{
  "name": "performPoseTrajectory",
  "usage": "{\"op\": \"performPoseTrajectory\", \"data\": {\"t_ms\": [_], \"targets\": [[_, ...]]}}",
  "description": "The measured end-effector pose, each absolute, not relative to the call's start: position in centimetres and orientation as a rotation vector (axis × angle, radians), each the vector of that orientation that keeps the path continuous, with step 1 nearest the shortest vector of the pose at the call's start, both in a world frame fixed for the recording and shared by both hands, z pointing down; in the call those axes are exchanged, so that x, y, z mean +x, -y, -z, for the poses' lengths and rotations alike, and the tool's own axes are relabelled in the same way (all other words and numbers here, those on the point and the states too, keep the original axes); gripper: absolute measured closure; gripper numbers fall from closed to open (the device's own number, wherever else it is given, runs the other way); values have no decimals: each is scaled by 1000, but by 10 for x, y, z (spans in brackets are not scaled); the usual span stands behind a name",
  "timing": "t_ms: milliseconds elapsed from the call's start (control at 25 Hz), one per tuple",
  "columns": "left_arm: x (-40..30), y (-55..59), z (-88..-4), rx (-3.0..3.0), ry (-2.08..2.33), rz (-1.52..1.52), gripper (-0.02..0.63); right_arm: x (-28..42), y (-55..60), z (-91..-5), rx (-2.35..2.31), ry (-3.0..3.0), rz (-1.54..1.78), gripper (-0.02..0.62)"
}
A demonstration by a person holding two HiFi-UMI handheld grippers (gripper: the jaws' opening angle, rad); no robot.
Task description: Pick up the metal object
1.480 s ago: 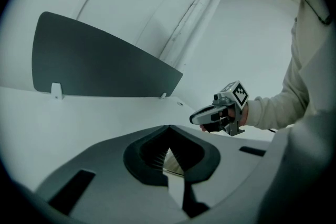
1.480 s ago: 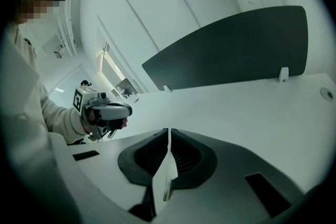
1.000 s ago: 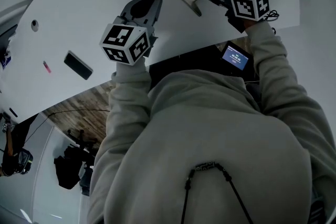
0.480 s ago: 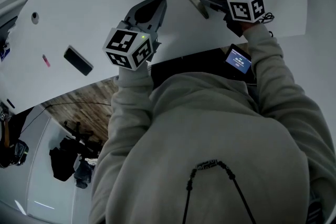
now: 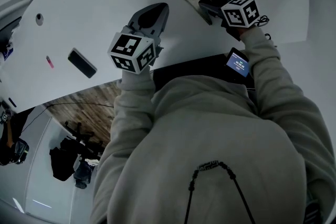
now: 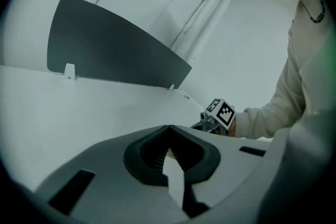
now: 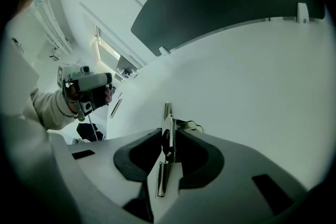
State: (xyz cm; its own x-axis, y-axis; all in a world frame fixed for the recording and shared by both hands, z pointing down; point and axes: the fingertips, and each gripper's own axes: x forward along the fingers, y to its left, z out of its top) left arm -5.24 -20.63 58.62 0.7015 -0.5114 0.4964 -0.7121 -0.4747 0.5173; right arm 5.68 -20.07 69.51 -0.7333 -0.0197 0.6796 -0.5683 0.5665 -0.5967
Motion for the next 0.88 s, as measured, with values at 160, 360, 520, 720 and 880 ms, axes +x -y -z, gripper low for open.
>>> {"op": "performPoseTrajectory", "data": {"t_ms": [160,360,520,720,880], "targets": [[-57,210,-584,2169,946,-356,601,61,203,-691,494,2160,-1173,492],[-58,208,-588,2158,943,-352,601,67,208,-688,514,2158,-1196,494],[-55,208,-588,2164,934,-350,601,68,209,-685,527,2165,-1216,494],[-56,210,-588,2161,936,-377,601,68,212,-679,542,2170,-1204,494],[-59,211,-587,2162,951,-376,601,67,218,-670,559,2200,-1179,494]]}}
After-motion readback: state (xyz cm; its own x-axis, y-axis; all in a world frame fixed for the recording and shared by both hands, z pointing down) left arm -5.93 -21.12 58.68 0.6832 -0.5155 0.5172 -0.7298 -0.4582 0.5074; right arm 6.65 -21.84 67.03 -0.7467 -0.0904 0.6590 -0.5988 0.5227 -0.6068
